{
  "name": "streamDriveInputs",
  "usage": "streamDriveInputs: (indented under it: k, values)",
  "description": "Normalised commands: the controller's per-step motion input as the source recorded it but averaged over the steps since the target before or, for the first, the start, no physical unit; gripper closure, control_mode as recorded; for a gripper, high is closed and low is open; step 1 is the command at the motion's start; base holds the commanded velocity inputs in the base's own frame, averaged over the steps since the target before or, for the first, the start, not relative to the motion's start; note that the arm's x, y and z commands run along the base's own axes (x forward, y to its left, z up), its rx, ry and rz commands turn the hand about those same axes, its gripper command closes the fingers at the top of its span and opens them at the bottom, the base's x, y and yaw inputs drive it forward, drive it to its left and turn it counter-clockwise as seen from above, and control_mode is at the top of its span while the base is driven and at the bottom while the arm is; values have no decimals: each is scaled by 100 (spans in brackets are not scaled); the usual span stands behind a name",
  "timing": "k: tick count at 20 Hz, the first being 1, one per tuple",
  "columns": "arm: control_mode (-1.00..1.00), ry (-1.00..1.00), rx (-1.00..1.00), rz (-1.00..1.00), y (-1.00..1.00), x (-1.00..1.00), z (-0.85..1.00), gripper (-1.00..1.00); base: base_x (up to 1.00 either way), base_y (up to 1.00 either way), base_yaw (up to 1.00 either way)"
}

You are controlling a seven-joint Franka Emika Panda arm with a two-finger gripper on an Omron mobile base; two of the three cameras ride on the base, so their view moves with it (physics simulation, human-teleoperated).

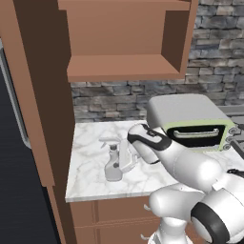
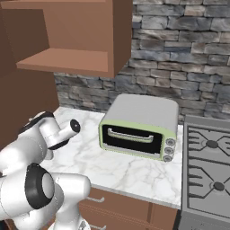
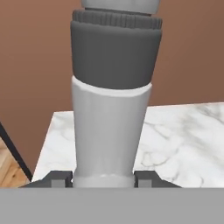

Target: Move the cutting board and knife to the sink. Then move spray from the cabinet to the counter.

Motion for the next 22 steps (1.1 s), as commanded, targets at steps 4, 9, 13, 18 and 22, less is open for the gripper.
streamDriveInputs:
  k: [4, 9, 13, 18, 22]
  values:
    - [-100, -3, 0, 0, 0, -16, -18, -100, 0, 0, 0]
    - [-100, -8, 0, 0, 0, -31, -1, -100, 0, 0, 0]
    - [-100, -5, 0, 0, -4, -26, 0, -100, 0, 0, 0]
    - [-100, 0, 2, 0, -23, -1, 0, -100, 0, 0, 0]
    - [-100, 0, 5, 0, -39, 1, 0, -100, 0, 0, 0]
